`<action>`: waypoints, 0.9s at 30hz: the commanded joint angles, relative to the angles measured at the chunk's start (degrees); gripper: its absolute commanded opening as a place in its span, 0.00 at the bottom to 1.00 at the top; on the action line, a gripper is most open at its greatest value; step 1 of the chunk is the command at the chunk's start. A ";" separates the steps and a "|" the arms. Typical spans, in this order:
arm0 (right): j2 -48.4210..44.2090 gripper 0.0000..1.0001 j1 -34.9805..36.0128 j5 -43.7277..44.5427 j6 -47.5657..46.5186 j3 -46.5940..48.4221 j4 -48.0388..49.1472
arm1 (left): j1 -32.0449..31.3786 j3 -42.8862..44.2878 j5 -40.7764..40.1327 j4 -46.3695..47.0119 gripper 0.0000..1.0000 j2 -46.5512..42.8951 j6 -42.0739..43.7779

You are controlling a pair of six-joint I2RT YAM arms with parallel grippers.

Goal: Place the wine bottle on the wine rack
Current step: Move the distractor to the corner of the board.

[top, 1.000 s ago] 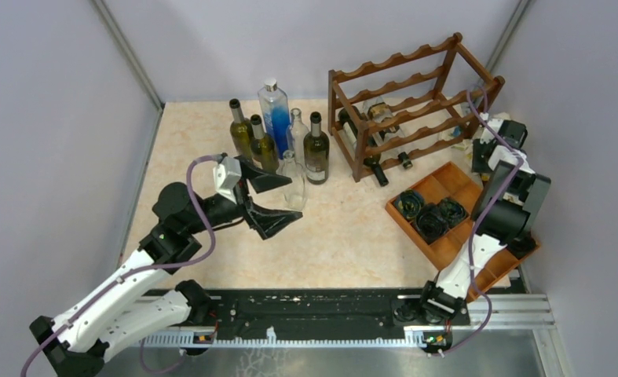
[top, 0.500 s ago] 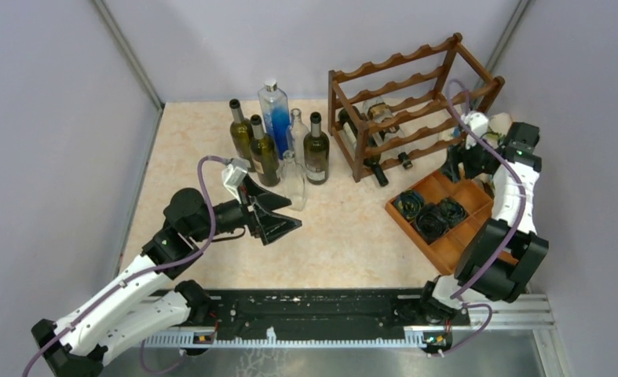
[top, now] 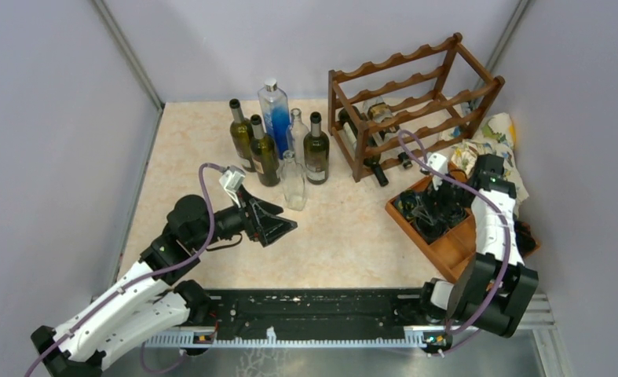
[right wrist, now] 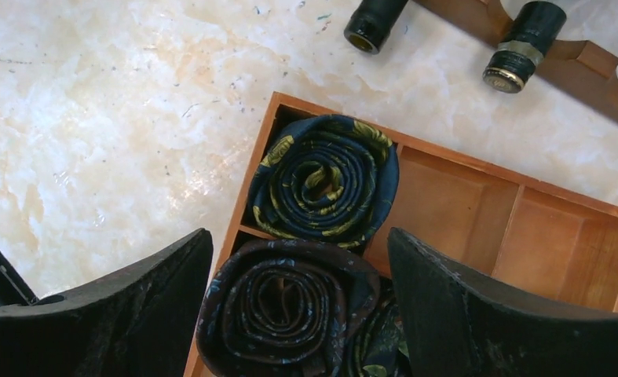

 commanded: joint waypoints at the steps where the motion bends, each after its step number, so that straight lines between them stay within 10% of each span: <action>1: -2.10 0.80 2.61 5.36 2.65 -1.99 1.78 | -0.02 0.29 -1.07 -1.81 0.95 -0.98 0.23; 14: 2.07 0.79 16.92 18.35 9.56 -11.60 17.56 | -0.02 -4.78 -2.01 0.50 0.95 -6.20 -0.56; 27: -6.59 0.61 23.59 9.83 -24.73 -13.63 -15.58 | -0.03 -4.86 -2.56 -0.84 0.95 -7.10 -0.05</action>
